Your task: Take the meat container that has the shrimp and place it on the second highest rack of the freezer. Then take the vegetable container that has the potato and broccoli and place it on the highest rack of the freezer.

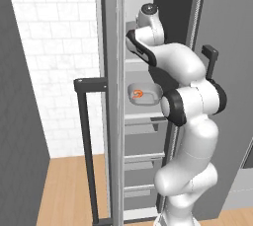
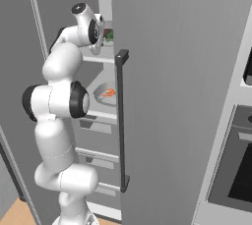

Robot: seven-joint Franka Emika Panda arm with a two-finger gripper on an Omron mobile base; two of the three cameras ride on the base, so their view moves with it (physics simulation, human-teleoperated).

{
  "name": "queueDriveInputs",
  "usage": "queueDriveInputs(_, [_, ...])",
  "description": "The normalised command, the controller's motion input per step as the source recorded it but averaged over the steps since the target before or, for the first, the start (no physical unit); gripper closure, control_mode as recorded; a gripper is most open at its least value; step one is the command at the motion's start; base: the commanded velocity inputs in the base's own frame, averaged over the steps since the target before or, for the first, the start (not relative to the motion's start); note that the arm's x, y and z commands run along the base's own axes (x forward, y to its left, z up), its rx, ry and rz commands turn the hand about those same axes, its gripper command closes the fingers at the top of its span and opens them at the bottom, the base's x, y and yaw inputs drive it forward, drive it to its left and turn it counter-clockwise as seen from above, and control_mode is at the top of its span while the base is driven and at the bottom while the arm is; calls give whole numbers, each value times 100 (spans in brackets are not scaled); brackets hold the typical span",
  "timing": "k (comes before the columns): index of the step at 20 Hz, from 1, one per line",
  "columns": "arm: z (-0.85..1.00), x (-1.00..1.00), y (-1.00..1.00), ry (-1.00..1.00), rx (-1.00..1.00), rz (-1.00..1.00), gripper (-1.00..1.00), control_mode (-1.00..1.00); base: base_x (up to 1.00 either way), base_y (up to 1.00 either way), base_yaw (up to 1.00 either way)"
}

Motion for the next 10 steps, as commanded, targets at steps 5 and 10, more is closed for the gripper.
queueDriveInputs(5, [0,0,0,0,0,0,100,-100,0,0,0])
queueDriveInputs(10, [0,0,0,0,0,0,-100,-100,0,0,0])
